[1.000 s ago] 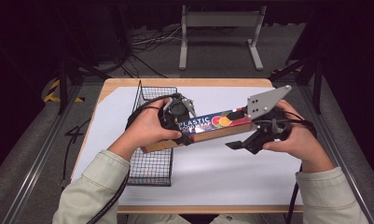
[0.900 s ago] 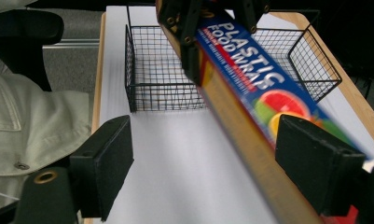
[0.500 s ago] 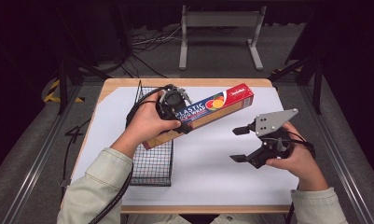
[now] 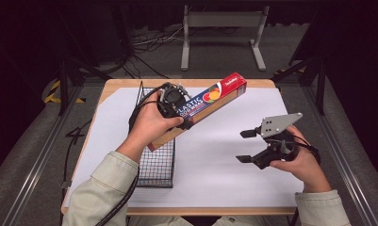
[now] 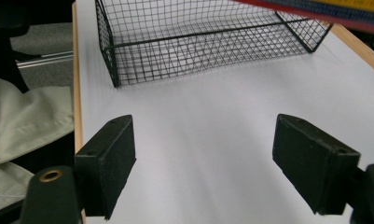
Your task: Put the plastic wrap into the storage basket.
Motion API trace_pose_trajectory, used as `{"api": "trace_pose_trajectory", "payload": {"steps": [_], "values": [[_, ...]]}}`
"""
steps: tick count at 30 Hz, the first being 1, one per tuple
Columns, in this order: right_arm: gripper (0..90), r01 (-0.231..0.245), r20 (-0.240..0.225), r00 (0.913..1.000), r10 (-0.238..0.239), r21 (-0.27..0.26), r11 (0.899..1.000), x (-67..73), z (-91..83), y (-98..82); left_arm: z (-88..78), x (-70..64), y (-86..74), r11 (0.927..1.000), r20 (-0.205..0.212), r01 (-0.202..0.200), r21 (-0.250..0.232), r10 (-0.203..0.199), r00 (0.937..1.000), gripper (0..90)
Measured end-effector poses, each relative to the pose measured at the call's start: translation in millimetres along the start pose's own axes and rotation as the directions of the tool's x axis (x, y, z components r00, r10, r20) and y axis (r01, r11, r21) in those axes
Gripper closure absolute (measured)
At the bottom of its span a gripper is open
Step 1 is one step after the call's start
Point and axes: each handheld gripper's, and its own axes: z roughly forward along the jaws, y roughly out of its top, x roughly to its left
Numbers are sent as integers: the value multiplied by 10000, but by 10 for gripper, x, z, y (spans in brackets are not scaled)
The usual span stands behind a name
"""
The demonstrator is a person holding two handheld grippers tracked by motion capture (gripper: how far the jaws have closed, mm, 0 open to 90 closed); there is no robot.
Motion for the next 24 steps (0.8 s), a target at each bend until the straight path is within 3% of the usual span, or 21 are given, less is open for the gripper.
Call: {"api": "trace_pose_trajectory", "payload": {"steps": [7, 11, 15, 20, 24], "values": [[232, -121, 134, 9998, 119, 98, 9999, -5, -5, -41, 12, 5, -17, 9983, -342, 570, -97, -573, 9978, 402], [237, -387, 115, 9992, 387, 51, 9992, -70, 7, -110, 11, -29, -15, 9946, -623, 1040, -20, -1040, 9926, 401], [252, -608, 214, 9979, 604, 195, 9980, -130, 34, -175, 7, -44, -13, 9924, -755, 1218, -177, -1228, 9896, 401], [323, -754, 260, 9968, 750, 160, 9970, -202, 74, -271, -3, -74, -23, 9839, -1016, 1723, -471, -1763, 9791, 399], [326, -809, 341, 9962, 802, 219, 9965, -234, 111, -313, 14, -75, -36, 9768, -1013, 2065, -562, -2113, 9722, 398]]}}
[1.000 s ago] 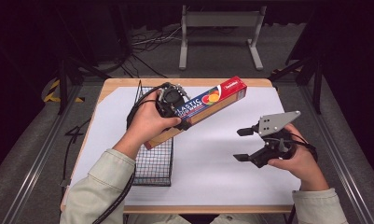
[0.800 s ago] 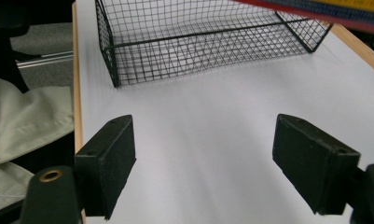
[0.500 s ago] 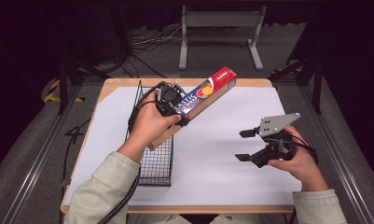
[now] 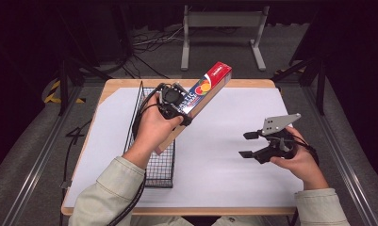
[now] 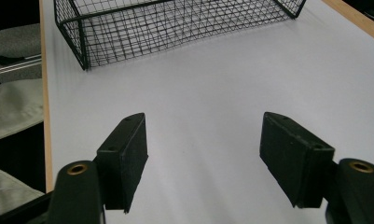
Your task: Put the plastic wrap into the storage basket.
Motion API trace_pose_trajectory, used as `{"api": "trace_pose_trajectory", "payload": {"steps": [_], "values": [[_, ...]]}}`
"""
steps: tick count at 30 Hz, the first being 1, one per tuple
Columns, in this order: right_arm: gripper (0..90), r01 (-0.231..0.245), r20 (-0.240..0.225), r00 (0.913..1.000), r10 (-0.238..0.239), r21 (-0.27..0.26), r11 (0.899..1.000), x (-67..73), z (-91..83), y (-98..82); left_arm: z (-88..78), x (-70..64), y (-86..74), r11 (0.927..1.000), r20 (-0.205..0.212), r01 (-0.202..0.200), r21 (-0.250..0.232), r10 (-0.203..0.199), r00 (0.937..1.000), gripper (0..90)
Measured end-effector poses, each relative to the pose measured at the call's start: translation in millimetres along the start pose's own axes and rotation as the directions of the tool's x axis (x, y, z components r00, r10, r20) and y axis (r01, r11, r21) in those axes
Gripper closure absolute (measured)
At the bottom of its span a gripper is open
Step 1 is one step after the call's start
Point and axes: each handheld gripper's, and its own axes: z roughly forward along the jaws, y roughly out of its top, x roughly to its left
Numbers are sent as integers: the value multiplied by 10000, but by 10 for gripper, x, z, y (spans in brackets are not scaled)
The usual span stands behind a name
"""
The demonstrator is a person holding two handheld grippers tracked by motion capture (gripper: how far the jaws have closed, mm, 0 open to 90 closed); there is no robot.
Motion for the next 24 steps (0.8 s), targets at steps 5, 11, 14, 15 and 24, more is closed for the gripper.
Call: {"api": "trace_pose_trajectory", "payload": {"steps": [5, 11, 14, 15, 24], "values": [[325, -96, 0, 10000, 96, -17, 10000, -25, 25, -20, 0, -29, -30, 9977, -249, 569, -374, -578, 9980, 397], [322, -120, 34, 9999, 120, 84, 9999, -38, 53, -29, 4, -31, -75, 9900, -241, 1362, -358, -1371, 9903, 397], [321, -103, 83, 9999, 101, 185, 9998, -46, 71, -32, 7, -28, -95, 9875, -451, 1545, -309, -1558, 9868, 397], [321, -76, 97, 9999, 74, 189, 9998, -49, 77, -31, 11, -24, -122, 9836, -569, 1778, -317, -1794, 9821, 397], [317, -51, 60, 10000, 50, 216, 9998, -68, 105, -11, 38, 56, -308, 9518, -1138, 2983, -707, -3048, 9456, 397]]}}
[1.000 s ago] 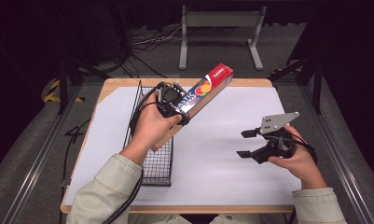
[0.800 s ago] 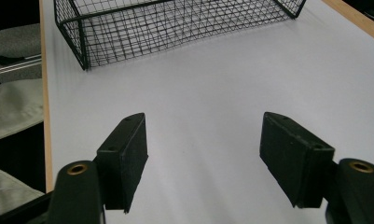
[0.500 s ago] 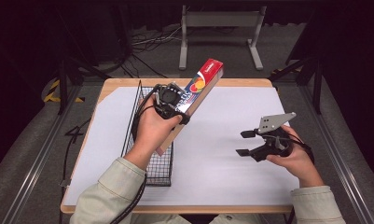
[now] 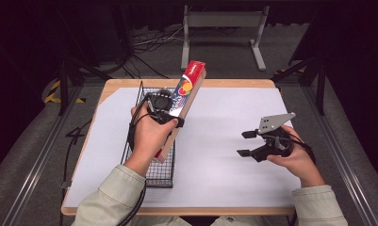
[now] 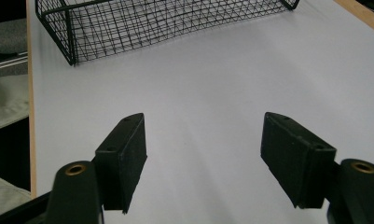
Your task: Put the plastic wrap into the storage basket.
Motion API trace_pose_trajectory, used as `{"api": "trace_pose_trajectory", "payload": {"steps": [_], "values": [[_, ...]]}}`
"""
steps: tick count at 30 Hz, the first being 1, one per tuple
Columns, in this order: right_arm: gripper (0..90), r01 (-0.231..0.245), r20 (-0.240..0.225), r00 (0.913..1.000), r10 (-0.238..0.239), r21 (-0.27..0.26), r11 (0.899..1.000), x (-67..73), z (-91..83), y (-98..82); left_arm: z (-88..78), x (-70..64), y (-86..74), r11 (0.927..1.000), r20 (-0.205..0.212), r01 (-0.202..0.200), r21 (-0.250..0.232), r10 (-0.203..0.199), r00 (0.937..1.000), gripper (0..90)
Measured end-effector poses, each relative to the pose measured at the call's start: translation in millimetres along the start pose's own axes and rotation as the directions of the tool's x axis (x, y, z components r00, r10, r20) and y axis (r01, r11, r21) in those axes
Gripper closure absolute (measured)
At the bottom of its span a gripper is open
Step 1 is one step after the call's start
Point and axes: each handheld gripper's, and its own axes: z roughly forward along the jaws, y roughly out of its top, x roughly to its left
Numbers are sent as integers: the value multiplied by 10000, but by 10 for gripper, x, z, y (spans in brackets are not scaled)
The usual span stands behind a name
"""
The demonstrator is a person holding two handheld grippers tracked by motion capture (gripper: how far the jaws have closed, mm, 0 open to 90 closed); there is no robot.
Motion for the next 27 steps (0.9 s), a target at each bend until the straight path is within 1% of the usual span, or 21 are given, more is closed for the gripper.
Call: {"api": "trace_pose_trajectory", "payload": {"steps": [3, 4, 5, 6, 8, 9, 13, 16, 19, 20, 23, 24, 25, 27], "values": [[317, 12, 1, 10000, -12, -1, 10000, -7, 8, 7, 23, 46, -51, 9995, -254, 292, -89, -294, 9992, 397], [317, 12, 1, 10000, -12, -1, 10000, -7, 8, 7, 23, 46, -51, 9995, -254, 292, -89, -294, 9992, 397], [316, -8, -20, 10000, 8, -9, 10000, -8, 11, 8, 29, 76, -77, 9992, -304, 398, -86, -401, 9987, 397], [316, -8, -20, 10000, 8, -9, 10000, -8, 11, 8, 29, 76, -77, 9992, -304, 398, -86, -401, 9987, 397], [316, -35, -46, 10000, 35, -34, 10000, -15, 16, 4, 30, 115, -108, 9980, -182, 624, -118, -626, 9979, 396], [316, -33, -48, 10000, 32, -25, 10000, -16, 16, 3, 29, 131, -116, 9977, -177, 660, -129, -662, 9976, 396], [315, -64, -30, 10000, 64, -36, 10000, -20, 10, -3, 18, 188, -162, 9948, -429, 979, -286, -991, 9942, 396], [315, -73, -31, 10000, 73, -48, 10000, -20, 5, -3, 24, 210, -212, 9934, -633, 1043, -474, -1072, 9922, 396], [317, -74, -19, 10000, 74, 14, 10000, -26, 20, -11, 52, 249, -256, 9893, -585, 1389, -440, -1414, 9882, 395], [317, -86, -5, 10000, 86, 33, 10000, -28, 25, -13, 62, 261, -265, 9891, -639, 1411, -425, -1436, 9876, 395], [317, -34, 35, 10000, 34, 77, 10000, -28, 29, -17, 90, 292, -288, 9855, -811, 1624, -492, -1660, 9828, 395], [317, -74, 29, 10000, 74, 72, 9999, -25, 27, -17, 94, 297, -292, 9843, -876, 1697, -494, -1735, 9809, 395], [317, -73, 38, 10000, 72, 63, 10000, -26, 25, -18, 104, 303, -301, 9812, -940, 1852, -539, -1896, 9774, 395], [317, -85, 57, 9999, 85, 55, 9999, -30, 24, -20, 123, 307, -312, 9785, -1036, 1977, -594, -2031, 9737, 394]]}}
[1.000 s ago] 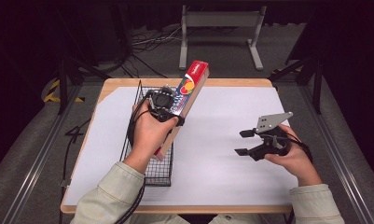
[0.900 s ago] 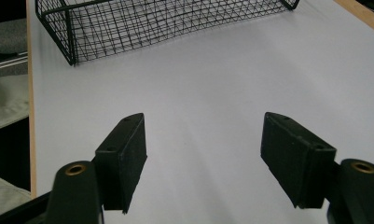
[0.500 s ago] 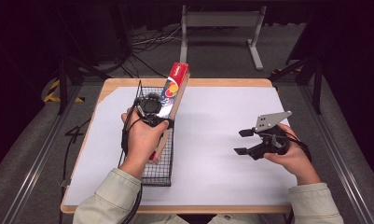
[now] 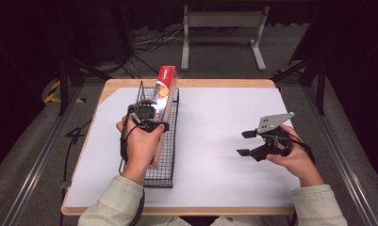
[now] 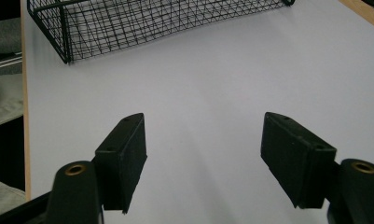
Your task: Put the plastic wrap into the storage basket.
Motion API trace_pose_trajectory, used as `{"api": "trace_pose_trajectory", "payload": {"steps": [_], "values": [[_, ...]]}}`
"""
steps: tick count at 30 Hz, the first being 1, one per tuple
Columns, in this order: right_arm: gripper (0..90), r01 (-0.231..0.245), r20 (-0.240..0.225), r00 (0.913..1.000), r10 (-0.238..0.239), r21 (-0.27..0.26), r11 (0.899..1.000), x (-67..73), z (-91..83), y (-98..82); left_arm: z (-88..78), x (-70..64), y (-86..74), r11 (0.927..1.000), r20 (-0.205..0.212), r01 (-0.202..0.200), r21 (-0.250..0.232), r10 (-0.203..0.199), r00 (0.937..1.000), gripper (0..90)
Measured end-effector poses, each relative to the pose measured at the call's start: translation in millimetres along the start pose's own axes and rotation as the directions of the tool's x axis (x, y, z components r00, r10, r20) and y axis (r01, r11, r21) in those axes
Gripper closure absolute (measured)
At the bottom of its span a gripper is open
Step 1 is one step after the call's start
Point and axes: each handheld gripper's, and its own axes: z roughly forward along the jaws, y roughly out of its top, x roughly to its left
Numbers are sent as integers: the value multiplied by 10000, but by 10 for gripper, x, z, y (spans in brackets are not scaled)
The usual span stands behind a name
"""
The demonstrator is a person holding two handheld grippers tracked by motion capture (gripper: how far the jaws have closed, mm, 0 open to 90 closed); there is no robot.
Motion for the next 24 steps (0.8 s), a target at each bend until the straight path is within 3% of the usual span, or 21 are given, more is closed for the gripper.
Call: {"api": "trace_pose_trajectory", "payload": {"steps": [7, 10, 14, 19, 24], "values": [[317, 1, 7, 10000, -1, 86, 10000, 3, 13, -6, 38, 8, -8, 9997, -65, 240, 95, -239, 9997, 395], [317, 13, 13, 10000, -13, 102, 9999, 1, 21, -7, 63, 5, -11, 9994, -389, 342, 8, -342, 9987, 394], [317, 16, 7, 10000, -16, 153, 9999, 2, 26, -13, 112, 8, -25, 9982, -179, 507, 305, -501, 9986, 394], [317, -16, 35, 10000, 15, 114, 9999, -2, 24, -16, 144, -30, -53, 9982, -502, 393, 451, -370, 9981, 393], [316, 5, 17, 10000, -5, 148, 9999, -3, 35, -17, 171, -20, -83, 9967, -419, 517, 626, -491, 9979, 393]]}}
